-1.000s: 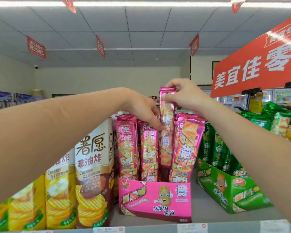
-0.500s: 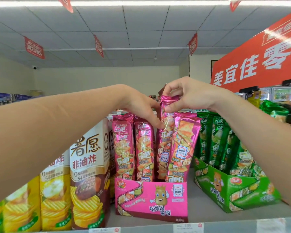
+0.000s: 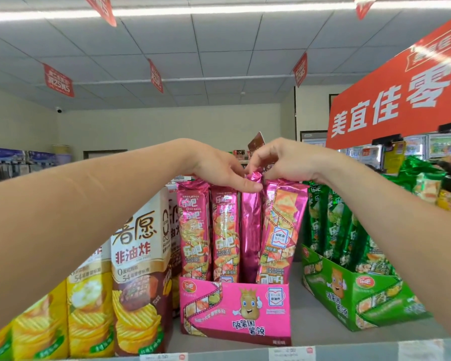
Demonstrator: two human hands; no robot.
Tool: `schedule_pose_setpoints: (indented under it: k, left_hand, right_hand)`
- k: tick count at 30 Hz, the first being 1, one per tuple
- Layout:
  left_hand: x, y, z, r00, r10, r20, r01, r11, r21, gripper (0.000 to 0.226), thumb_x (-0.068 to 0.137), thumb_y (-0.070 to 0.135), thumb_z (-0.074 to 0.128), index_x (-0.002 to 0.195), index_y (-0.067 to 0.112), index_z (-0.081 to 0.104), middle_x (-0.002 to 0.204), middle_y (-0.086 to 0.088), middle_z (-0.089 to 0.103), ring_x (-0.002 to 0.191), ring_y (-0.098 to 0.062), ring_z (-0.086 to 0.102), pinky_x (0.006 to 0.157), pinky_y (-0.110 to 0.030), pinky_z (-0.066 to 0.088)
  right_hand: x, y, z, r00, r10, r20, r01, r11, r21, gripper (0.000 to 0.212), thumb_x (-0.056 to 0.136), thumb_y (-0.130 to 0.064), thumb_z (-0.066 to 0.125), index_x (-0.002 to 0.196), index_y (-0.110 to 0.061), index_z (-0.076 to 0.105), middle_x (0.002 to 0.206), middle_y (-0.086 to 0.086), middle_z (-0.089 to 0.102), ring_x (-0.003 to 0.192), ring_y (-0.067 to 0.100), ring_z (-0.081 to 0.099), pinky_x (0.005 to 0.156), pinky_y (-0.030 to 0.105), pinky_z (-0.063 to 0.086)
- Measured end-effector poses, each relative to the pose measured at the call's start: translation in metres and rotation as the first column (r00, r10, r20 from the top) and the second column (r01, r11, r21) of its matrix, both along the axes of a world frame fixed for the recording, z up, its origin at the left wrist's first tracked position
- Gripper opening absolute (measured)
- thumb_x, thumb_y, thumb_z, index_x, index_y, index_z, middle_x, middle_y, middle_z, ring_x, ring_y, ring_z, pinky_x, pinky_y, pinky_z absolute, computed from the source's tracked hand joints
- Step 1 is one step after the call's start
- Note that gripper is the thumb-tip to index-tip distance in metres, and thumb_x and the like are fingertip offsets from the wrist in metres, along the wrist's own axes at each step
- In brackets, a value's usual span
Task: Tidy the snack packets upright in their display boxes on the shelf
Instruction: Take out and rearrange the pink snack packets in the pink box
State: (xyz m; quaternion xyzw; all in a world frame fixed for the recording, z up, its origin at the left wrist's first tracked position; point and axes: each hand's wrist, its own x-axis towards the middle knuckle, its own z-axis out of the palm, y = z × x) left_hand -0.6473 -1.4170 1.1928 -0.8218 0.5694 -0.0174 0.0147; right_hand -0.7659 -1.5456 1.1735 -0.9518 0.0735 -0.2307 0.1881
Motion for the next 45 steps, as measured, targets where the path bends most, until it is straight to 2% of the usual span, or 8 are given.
schedule_pose_setpoints:
  k: [4, 8, 13, 16, 22, 27, 37, 45]
  left_hand:
    - [0.005, -0.005, -0.002, 1.0, 0.023, 0.021, -0.022, 0.999, -0.049, 0.083, 0.081, 0.061, 0.064, 0.15, 0.028, 0.031, 0.154, 0.003, 0.033, 0.137, -0.019, 0.035, 0.114, -0.04, 0.029]
    - [0.005, -0.009, -0.002, 0.996, 0.051, 0.077, -0.046, 0.997, -0.068, 0.078, 0.088, 0.053, 0.061, 0.151, 0.024, 0.025, 0.156, 0.0, 0.031, 0.14, -0.022, 0.032, 0.113, -0.039, 0.029]
    - [0.003, -0.015, 0.003, 0.994, 0.075, 0.083, -0.062, 0.987, -0.149, 0.073, 0.094, 0.052, 0.053, 0.152, 0.022, 0.02, 0.155, -0.005, 0.032, 0.136, -0.029, 0.039, 0.108, -0.049, 0.039]
    - [0.0, -0.02, 0.001, 0.979, 0.103, 0.179, -0.085, 0.991, -0.105, 0.084, 0.094, 0.055, 0.05, 0.155, 0.02, 0.006, 0.161, -0.004, 0.021, 0.144, -0.028, 0.028, 0.115, -0.042, 0.029]
    - [-0.007, -0.03, -0.012, 0.964, 0.114, 0.241, -0.092, 0.991, -0.102, 0.067, 0.086, 0.055, 0.062, 0.136, 0.012, 0.052, 0.136, -0.006, 0.055, 0.12, -0.027, 0.052, 0.095, -0.037, 0.041]
    - [-0.003, -0.027, -0.002, 0.978, 0.171, 0.122, -0.157, 0.98, -0.119, 0.04, 0.085, 0.036, 0.069, 0.115, 0.01, 0.061, 0.115, -0.005, 0.063, 0.104, -0.026, 0.059, 0.092, -0.037, 0.047]
    - [-0.003, -0.025, 0.0, 0.993, 0.111, 0.045, -0.095, 0.961, -0.259, 0.023, 0.092, 0.017, 0.062, 0.113, 0.017, 0.071, 0.122, 0.0, 0.062, 0.109, -0.021, 0.056, 0.094, -0.034, 0.046]
    - [-0.01, 0.015, 0.038, 0.961, 0.067, 0.268, 0.19, 0.544, -0.818, 0.031, 0.099, 0.01, 0.041, 0.116, 0.021, 0.065, 0.124, -0.001, 0.063, 0.1, -0.02, 0.059, 0.085, -0.029, 0.046]
  right_hand:
    - [-0.001, -0.002, -0.005, 0.998, 0.02, -0.054, -0.014, 0.994, 0.106, 0.013, 0.097, -0.027, 0.058, 0.095, -0.028, 0.071, 0.09, -0.005, 0.076, 0.075, 0.01, 0.071, 0.069, 0.026, 0.053]
    - [-0.011, -0.006, -0.011, 0.988, 0.054, -0.144, -0.038, 0.993, 0.107, 0.06, 0.066, -0.079, 0.056, 0.114, -0.042, 0.058, 0.115, -0.015, 0.066, 0.108, 0.007, 0.063, 0.091, 0.026, 0.046]
    - [-0.018, -0.01, -0.005, 0.976, 0.03, -0.214, 0.002, 0.989, 0.149, 0.095, 0.052, -0.057, 0.08, 0.133, -0.049, 0.031, 0.087, -0.025, 0.071, 0.093, 0.002, 0.07, 0.071, 0.014, 0.054]
    - [-0.02, -0.005, -0.003, 0.975, -0.029, -0.223, 0.048, 0.995, 0.082, 0.097, 0.066, -0.055, 0.078, 0.144, -0.045, 0.022, 0.116, -0.015, 0.066, 0.095, 0.003, 0.068, 0.071, 0.017, 0.049]
    - [-0.016, 0.001, -0.008, 0.987, -0.06, -0.147, 0.069, 0.996, 0.053, 0.044, 0.083, -0.06, 0.061, 0.119, -0.034, 0.065, 0.1, -0.01, 0.075, 0.082, 0.004, 0.071, 0.076, 0.022, 0.046]
    - [-0.017, 0.007, -0.007, 0.974, -0.139, -0.18, 0.137, 0.99, -0.023, 0.06, 0.086, -0.071, 0.044, 0.101, -0.022, 0.074, 0.088, -0.007, 0.077, 0.085, 0.01, 0.071, 0.097, 0.033, 0.042]
    - [-0.006, 0.019, 0.003, 0.914, -0.262, -0.308, 0.228, 0.963, -0.142, 0.075, 0.088, -0.076, 0.029, 0.126, -0.02, 0.064, 0.129, -0.001, 0.064, 0.119, 0.019, 0.056, 0.112, 0.04, 0.031]
    - [-0.012, 0.011, -0.006, 0.978, -0.071, -0.197, 0.079, 0.996, 0.033, 0.047, 0.097, -0.063, 0.026, 0.101, -0.04, 0.067, 0.103, -0.018, 0.07, 0.097, 0.001, 0.063, 0.098, 0.025, 0.039]
